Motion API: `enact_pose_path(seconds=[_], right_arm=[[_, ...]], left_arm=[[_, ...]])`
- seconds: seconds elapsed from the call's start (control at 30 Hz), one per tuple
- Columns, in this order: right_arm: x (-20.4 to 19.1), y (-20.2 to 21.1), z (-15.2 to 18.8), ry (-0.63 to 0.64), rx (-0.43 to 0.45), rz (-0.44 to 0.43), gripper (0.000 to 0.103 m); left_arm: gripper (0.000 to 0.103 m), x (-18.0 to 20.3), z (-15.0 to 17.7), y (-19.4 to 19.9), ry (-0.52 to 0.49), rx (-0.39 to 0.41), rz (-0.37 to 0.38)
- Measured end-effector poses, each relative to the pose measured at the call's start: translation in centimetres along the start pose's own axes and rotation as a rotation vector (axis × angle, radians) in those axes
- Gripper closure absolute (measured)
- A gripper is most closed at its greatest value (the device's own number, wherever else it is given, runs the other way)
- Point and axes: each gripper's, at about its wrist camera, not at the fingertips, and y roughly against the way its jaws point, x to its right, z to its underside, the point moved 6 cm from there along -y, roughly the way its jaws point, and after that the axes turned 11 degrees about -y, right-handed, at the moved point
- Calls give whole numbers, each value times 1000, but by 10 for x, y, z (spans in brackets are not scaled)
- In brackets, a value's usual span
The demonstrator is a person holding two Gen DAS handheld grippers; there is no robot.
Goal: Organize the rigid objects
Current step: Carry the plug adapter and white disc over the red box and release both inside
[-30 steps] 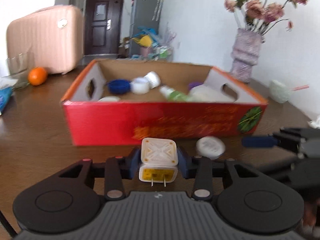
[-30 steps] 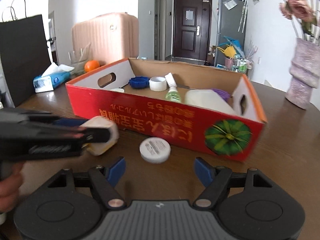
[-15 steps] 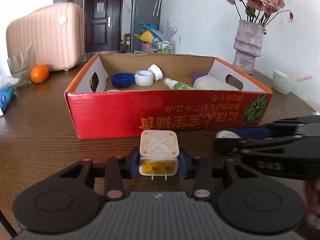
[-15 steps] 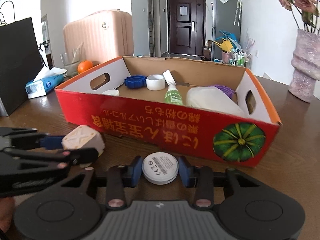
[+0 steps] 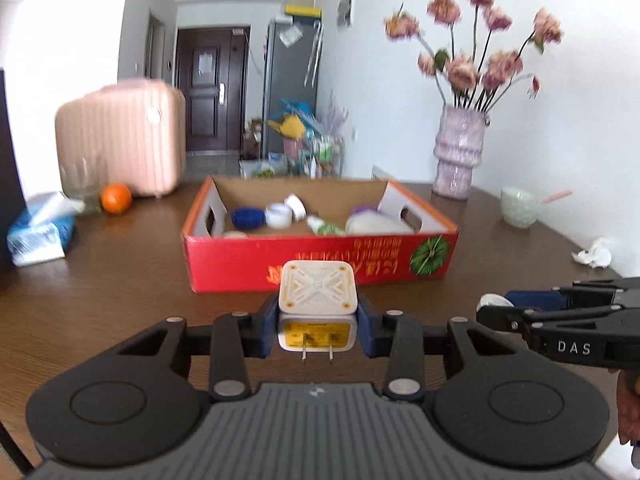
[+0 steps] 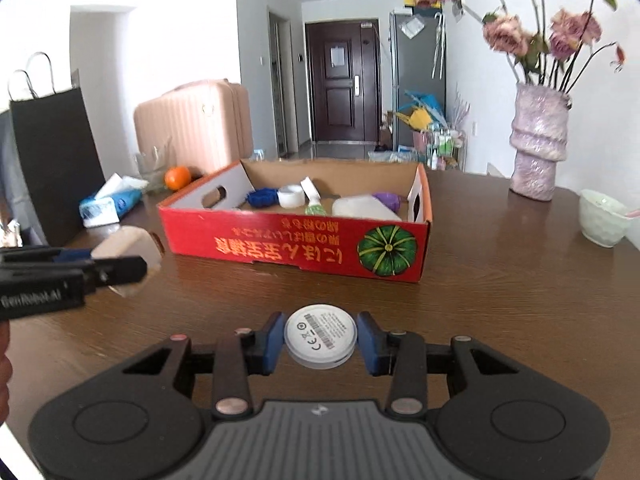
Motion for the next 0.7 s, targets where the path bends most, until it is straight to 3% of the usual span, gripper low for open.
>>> enact_pose_path(seconds=[0.4,0.7], right_arm=[[-23,66,4,21,93,-50,64],[-17,61,-4,19,109,-33,64]], left_arm=[[64,-2,-2,61,27,44,-45],[64,-6,-9,44,15,40,-40]])
